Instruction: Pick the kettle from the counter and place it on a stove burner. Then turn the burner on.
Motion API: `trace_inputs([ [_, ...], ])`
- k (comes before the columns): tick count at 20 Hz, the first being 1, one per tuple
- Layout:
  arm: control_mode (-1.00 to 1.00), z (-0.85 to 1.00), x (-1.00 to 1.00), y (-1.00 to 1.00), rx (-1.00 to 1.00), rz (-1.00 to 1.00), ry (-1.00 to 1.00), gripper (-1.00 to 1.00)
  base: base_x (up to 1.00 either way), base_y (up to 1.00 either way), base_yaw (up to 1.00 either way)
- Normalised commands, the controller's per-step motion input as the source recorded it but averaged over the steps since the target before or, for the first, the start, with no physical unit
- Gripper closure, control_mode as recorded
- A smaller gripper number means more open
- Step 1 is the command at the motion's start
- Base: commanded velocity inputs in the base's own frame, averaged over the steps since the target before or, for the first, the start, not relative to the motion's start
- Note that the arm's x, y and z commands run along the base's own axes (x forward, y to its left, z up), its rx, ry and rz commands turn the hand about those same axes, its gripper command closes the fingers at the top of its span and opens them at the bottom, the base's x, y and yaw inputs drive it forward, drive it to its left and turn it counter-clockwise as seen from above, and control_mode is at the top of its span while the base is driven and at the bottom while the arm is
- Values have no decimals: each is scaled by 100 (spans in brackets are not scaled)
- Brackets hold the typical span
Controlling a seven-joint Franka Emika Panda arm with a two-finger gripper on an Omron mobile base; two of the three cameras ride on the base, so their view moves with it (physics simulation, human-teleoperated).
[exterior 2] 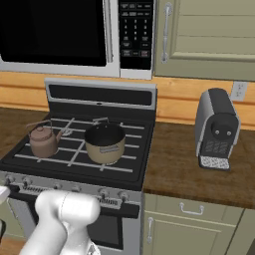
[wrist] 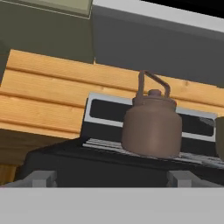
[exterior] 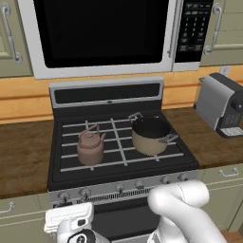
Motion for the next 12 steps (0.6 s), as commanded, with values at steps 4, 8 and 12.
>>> trace_inputs([
  [4,-100,-25,7,38,0,0,-1,-100,0,0,0],
  [8,-100,-12,8,21,0,0,0,-100,0,0,0],
  [12,-100,-12,6,2,0,0,0,-100,0,0,0],
])
